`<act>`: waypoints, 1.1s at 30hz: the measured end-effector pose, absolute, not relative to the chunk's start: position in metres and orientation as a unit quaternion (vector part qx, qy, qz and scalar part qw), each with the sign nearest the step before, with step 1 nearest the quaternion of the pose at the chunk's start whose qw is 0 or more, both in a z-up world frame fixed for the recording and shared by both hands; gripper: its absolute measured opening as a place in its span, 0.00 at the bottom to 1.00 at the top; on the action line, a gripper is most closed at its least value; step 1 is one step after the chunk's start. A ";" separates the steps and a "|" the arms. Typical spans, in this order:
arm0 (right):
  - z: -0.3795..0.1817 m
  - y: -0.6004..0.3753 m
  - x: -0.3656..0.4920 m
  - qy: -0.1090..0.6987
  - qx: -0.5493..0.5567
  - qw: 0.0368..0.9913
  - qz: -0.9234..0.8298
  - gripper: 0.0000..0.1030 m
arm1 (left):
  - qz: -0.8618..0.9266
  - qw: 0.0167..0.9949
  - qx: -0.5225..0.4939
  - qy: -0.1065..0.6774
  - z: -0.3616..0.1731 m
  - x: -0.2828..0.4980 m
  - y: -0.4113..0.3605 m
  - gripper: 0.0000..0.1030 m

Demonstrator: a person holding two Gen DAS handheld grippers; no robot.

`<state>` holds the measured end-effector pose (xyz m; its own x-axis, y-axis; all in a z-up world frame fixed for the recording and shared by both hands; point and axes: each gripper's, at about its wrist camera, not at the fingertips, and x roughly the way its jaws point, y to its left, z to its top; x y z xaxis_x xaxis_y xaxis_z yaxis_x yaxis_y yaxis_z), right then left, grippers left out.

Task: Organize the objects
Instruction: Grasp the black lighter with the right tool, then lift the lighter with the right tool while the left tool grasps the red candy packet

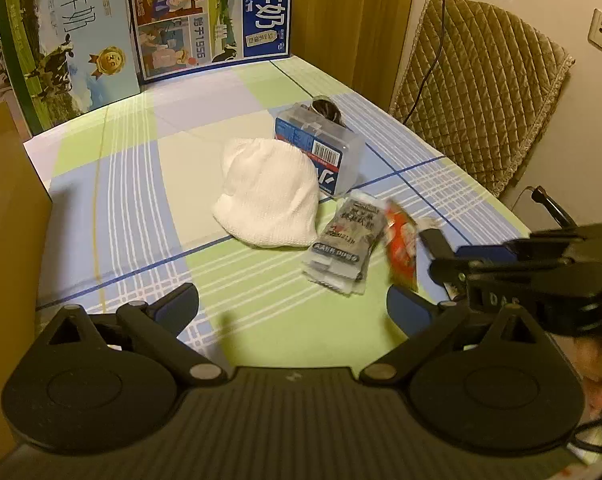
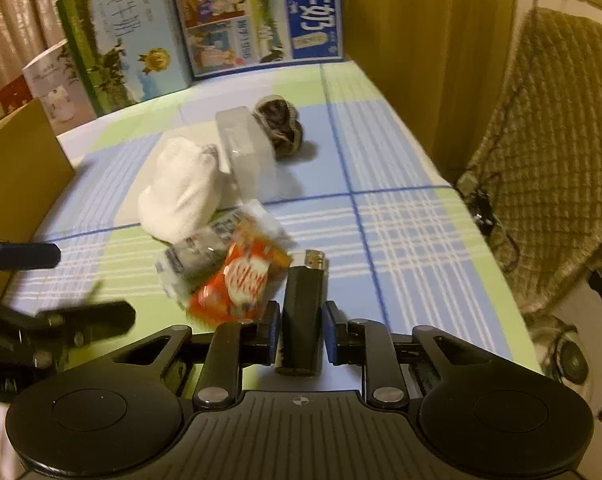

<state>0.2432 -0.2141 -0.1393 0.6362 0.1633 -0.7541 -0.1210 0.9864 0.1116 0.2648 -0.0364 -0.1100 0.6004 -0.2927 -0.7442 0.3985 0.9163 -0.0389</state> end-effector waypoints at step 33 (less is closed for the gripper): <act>-0.134 -0.214 0.197 0.430 -0.010 0.897 0.101 0.19 | -0.165 0.898 0.042 0.407 -0.139 0.236 -0.058 0.33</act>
